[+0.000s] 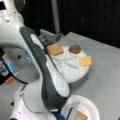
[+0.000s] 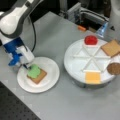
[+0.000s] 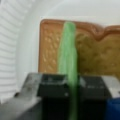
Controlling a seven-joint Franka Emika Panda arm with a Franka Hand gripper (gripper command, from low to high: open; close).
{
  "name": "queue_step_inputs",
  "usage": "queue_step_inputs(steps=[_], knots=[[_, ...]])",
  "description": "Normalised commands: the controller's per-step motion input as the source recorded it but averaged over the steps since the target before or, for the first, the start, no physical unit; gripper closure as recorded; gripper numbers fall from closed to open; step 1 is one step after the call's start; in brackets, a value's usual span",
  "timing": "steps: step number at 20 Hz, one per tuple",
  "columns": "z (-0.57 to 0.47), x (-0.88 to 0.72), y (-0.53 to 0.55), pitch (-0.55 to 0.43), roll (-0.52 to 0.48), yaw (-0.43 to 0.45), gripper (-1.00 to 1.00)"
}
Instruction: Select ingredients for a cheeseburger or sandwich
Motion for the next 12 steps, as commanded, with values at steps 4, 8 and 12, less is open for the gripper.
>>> queue_step_inputs(steps=[4, 8, 12], knots=[[-0.08, -0.06, 0.00, -0.076, -0.168, 0.090, -1.00], [-0.08, -0.09, 0.02, -0.066, -0.181, 0.090, -1.00], [-0.06, -0.09, 0.02, -0.068, -0.178, 0.100, -1.00]])
